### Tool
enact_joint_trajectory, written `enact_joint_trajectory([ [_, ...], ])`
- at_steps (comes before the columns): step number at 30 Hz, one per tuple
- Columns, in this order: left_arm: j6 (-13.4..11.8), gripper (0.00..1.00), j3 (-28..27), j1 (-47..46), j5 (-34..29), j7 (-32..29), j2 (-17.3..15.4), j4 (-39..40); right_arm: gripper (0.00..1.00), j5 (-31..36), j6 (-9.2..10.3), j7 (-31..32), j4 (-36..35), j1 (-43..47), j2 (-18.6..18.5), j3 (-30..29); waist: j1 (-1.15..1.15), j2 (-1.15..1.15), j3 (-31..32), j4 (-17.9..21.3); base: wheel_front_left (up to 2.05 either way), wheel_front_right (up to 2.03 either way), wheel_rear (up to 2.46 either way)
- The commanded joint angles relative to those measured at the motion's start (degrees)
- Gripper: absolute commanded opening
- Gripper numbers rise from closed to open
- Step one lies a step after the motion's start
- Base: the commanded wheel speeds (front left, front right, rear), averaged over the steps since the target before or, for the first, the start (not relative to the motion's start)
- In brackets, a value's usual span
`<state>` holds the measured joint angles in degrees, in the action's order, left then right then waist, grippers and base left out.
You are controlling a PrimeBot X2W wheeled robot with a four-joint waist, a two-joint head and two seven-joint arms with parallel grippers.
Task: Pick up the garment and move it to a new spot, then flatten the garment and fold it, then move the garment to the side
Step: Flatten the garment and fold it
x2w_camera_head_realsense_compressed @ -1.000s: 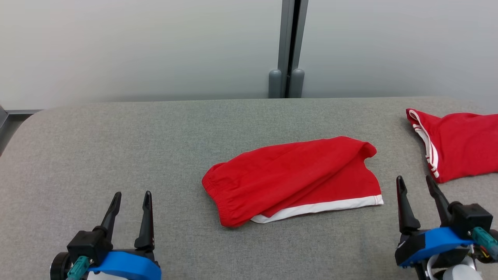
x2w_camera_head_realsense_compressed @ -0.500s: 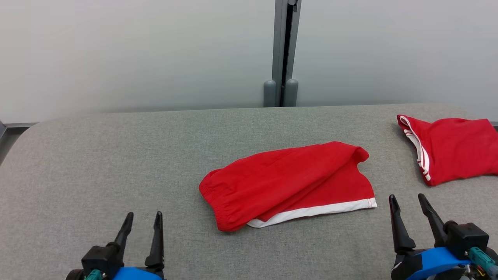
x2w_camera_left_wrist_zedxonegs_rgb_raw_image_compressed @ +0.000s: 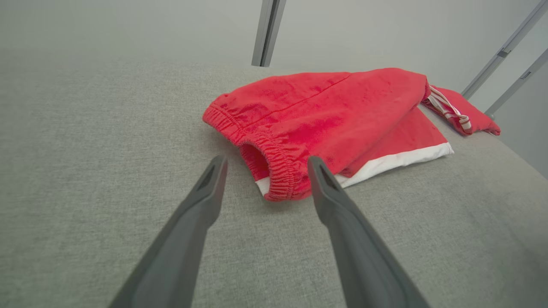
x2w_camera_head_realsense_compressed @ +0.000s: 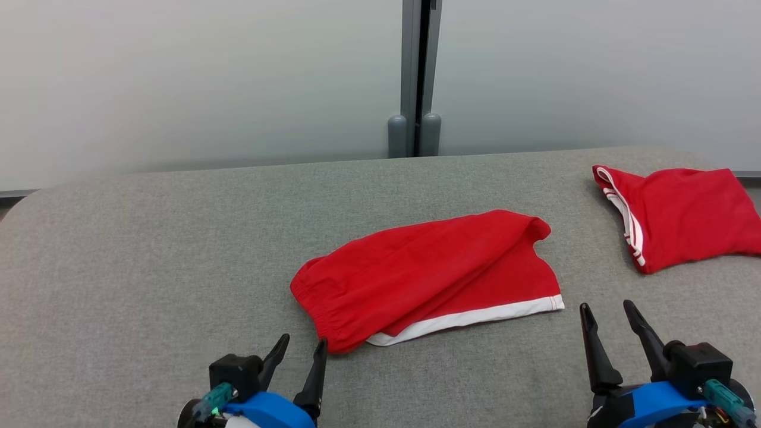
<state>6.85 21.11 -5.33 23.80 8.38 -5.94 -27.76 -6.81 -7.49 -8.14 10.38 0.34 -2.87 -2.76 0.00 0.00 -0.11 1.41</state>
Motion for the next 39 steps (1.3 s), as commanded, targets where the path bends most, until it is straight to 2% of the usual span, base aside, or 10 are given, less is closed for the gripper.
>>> enact_joint_trajectory([
  [1, 0.30, 1.00, 0.33, -1.56, 1.26, -0.83, 0.21, -0.75, 1.00, -0.58, -0.01, -0.02, 0.07, 0.00, -0.05, 0.14, 0.00, 0.00, -0.04, 0.22, 0.00, 0.00, 0.00],
  [8, 0.70, 1.00, 2.37, -5.86, 8.12, -6.84, 1.13, -5.00, 1.00, -0.95, -0.01, -0.03, 0.28, -0.58, -0.06, 1.54, 0.00, 0.00, -0.59, 1.70, 0.00, 0.00, 0.00],
  [19, 0.66, 1.00, 1.04, -11.66, 12.96, -11.68, 1.25, -10.60, 1.00, -1.37, -0.01, -0.57, 0.23, -1.69, -0.07, 1.48, 0.00, 0.00, -2.89, 3.24, 0.00, 0.00, 0.00],
  [20, 0.66, 0.86, 1.12, -12.00, 13.19, -12.14, 1.29, -10.79, 1.00, -1.38, -0.01, -0.55, 0.38, -1.74, -0.06, 1.51, 0.00, 0.00, -3.02, 3.34, 0.00, 0.00, 0.00],
  [21, 0.67, 0.48, 1.17, -12.45, 13.33, -12.14, 1.26, -10.88, 1.00, -1.46, -0.01, -0.65, 0.44, -1.83, -0.06, 1.53, 0.00, 0.00, -3.13, 3.42, 0.00, 0.00, 0.00],
  [23, 0.67, 0.00, 1.16, -13.07, 13.42, -11.60, 1.01, -11.00, 1.00, -1.67, -0.01, -0.68, 0.45, -2.03, -0.06, 1.58, 0.00, 0.00, -3.32, 3.57, 0.00, 0.00, 0.00],
  [30, -0.22, 0.00, 0.71, -15.25, 11.57, -5.32, 0.29, -10.30, 1.00, -1.75, -0.01, -0.74, 0.40, -2.61, -0.06, 1.71, 0.00, 0.00, -4.44, 4.02, 0.00, 0.00, 0.00],
  [39, -1.37, 0.00, -0.19, -22.03, 10.66, -1.48, 0.05, -13.82, 1.00, -2.02, -0.01, -0.93, -0.30, -4.29, -0.06, 3.14, 0.00, 0.00, -8.17, 5.62, 0.00, 0.00, 0.00],
])
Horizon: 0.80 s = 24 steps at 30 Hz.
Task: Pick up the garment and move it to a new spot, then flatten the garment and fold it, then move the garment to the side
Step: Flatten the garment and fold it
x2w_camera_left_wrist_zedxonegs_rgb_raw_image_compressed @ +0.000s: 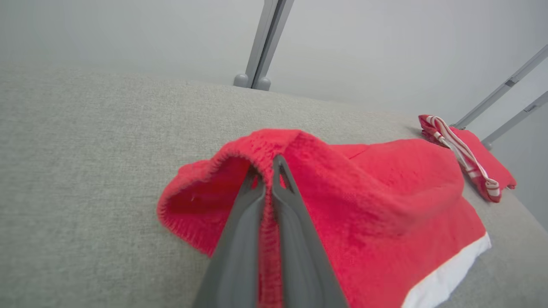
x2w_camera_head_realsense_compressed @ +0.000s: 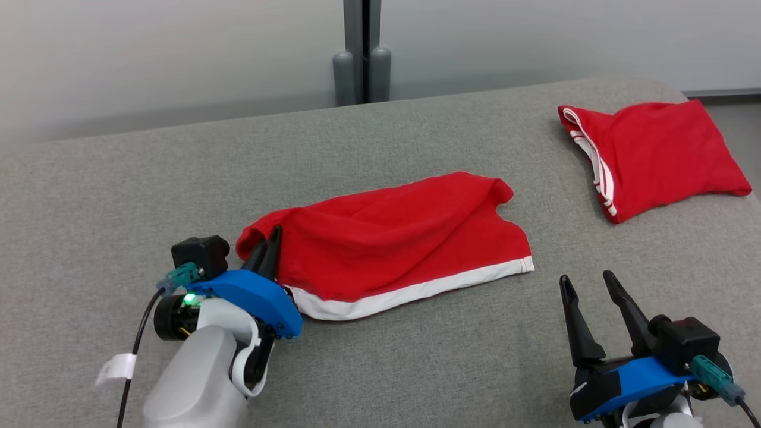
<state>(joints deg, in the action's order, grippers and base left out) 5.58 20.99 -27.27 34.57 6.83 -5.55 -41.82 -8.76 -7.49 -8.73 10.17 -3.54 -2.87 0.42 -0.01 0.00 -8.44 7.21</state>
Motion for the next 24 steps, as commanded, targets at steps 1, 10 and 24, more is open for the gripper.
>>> enact_joint_trajectory([
  [1, -0.22, 0.00, -0.17, -0.99, -0.38, 0.42, -0.50, -0.55, 1.00, -0.22, -0.01, -0.37, -0.05, -0.65, -0.06, 0.10, 0.01, 0.00, -0.30, 0.13, 0.00, 0.00, 0.00],
  [10, -3.99, 0.00, 0.06, -7.24, -3.64, 4.04, -3.01, -8.20, 1.00, -0.90, -0.01, -1.18, 0.54, -2.17, -0.07, 1.09, 0.01, 0.00, -3.42, 2.48, 0.00, 0.00, 0.00],
  [24, -3.44, 1.00, 1.22, -6.05, -4.18, 7.06, -1.93, -15.28, 1.00, -0.90, -0.01, -0.98, 2.05, -1.65, -0.07, 0.76, 0.01, 0.00, 0.39, -0.85, 0.00, 0.00, 0.00],
])
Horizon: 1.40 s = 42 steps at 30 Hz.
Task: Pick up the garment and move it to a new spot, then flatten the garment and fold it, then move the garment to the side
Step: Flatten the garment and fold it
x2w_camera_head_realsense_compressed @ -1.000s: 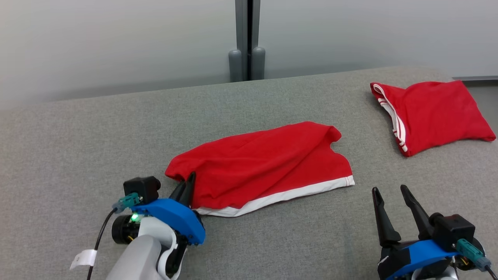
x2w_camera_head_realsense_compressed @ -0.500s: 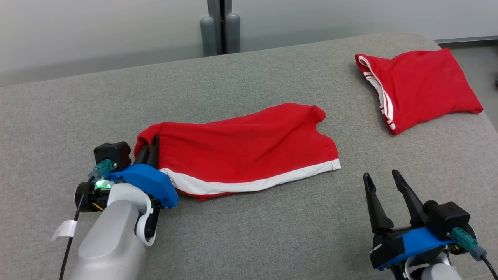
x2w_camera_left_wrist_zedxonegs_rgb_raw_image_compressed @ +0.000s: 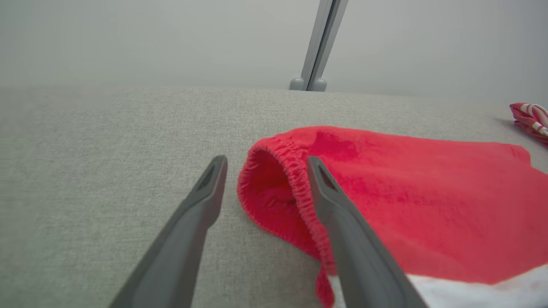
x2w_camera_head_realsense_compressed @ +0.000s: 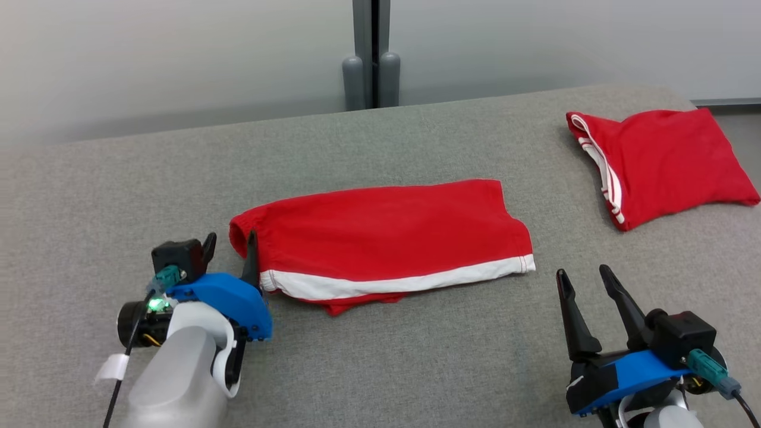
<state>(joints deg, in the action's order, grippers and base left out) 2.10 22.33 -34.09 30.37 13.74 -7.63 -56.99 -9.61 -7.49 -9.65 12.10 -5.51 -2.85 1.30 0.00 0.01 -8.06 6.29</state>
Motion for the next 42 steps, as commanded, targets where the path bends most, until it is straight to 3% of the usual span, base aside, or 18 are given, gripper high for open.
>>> enact_joint_trajectory([
  [1, 0.38, 1.00, -0.13, 1.32, 0.09, 0.41, 0.20, 0.05, 1.00, -0.05, -0.01, 0.04, 0.10, 0.70, -0.09, -0.20, 0.00, -0.01, 0.52, -0.29, 0.00, 0.00, 0.00],
  [7, 1.63, 1.00, -1.53, 6.82, 0.18, 1.45, -0.59, 5.37, 1.00, 0.43, -0.01, 0.34, -0.30, 2.33, -0.09, -1.57, 0.00, -0.01, 3.62, -2.36, 0.00, 0.00, 0.00],
  [16, 1.48, 1.00, -8.25, 22.02, -5.89, 1.46, -2.70, 29.19, 1.00, 0.22, -0.01, 0.72, -0.19, 4.55, -0.09, -4.52, 0.00, -0.01, 7.13, -5.17, 0.00, 0.00, 0.00],
  [20, 1.61, 1.00, -10.25, 27.82, -8.37, 1.46, -2.73, 35.51, 1.00, -0.49, -0.02, 0.97, 0.68, 5.38, -0.10, -6.06, 0.00, -0.01, 8.40, -6.18, 0.00, 0.00, 0.00],
  [27, 1.32, 1.00, -13.23, 33.45, -10.94, 1.48, -2.67, 39.09, 1.00, -0.05, -0.02, 1.60, 1.76, 6.45, -0.10, -7.94, 0.00, -0.01, 9.76, -7.08, 0.00, 0.00, 0.00],
  [42, 1.14, 1.00, -13.47, 32.39, -10.02, 0.88, -3.59, 34.77, 1.00, 0.61, -0.02, 1.60, 1.53, 7.53, -0.10, -7.13, 0.00, -0.01, 10.37, -5.80, 0.00, 0.00, 0.00],
])
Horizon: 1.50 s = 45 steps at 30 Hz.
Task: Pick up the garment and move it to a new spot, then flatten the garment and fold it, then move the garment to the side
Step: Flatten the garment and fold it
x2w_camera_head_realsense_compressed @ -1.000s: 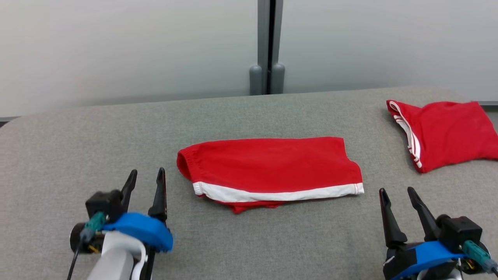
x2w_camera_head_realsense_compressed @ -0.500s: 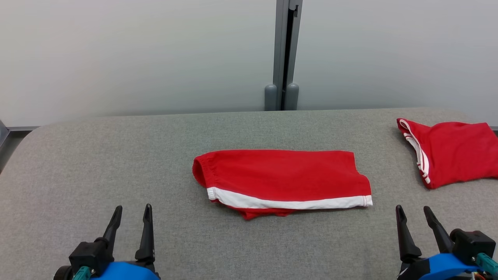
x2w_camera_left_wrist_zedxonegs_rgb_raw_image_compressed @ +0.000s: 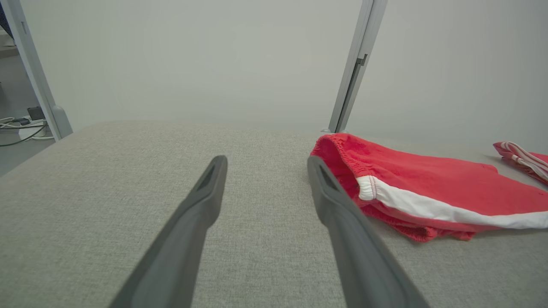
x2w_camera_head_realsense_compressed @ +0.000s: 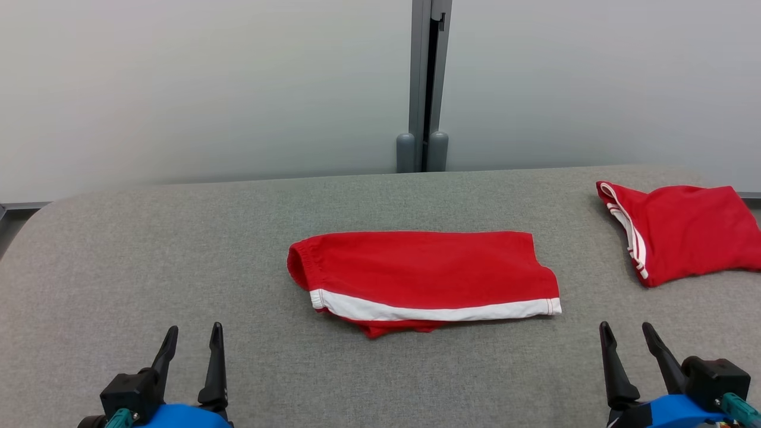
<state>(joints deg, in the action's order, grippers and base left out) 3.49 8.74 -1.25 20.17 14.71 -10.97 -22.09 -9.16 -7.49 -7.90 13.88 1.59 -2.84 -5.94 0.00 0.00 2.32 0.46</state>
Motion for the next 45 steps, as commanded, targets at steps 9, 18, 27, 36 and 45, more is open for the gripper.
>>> enact_joint_trajectory([
  [9, -0.18, 1.00, 0.76, -1.14, 0.37, -0.45, -0.42, -0.62, 1.00, -0.51, -0.01, -0.10, -0.80, 0.77, -0.11, 0.87, 0.00, 0.00, -0.53, -0.18, 0.00, 0.00, 0.00],
  [18, -0.24, 1.00, 2.03, -1.65, 0.89, -0.88, 0.42, -1.06, 1.00, -0.72, -0.01, 0.09, -0.77, 0.15, -0.11, 1.09, 0.00, 0.00, -1.12, -0.04, 0.00, 0.00, 0.00],
  [27, 1.99, 1.00, 5.63, -6.60, 2.43, -4.61, 3.07, -4.61, 1.00, 0.12, -0.01, 3.48, 1.10, -4.02, -0.13, 2.21, 0.00, 0.00, -2.35, 0.06, 0.00, 0.00, 0.00],
  [36, 3.54, 1.00, 9.91, -16.46, 6.42, -8.35, 6.55, -13.87, 1.00, -0.49, -0.01, 6.99, 9.92, -14.42, -0.12, 3.31, 0.00, 0.00, -6.47, 1.49, 0.00, 0.00, 0.00],
  [45, 1.63, 1.00, 9.63, -22.42, 8.25, -6.86, 7.46, -22.35, 1.00, -0.57, -0.02, 8.12, 21.28, -22.94, -0.15, 5.42, 0.00, 0.00, -10.33, 2.47, 0.00, 0.00, 0.00],
])
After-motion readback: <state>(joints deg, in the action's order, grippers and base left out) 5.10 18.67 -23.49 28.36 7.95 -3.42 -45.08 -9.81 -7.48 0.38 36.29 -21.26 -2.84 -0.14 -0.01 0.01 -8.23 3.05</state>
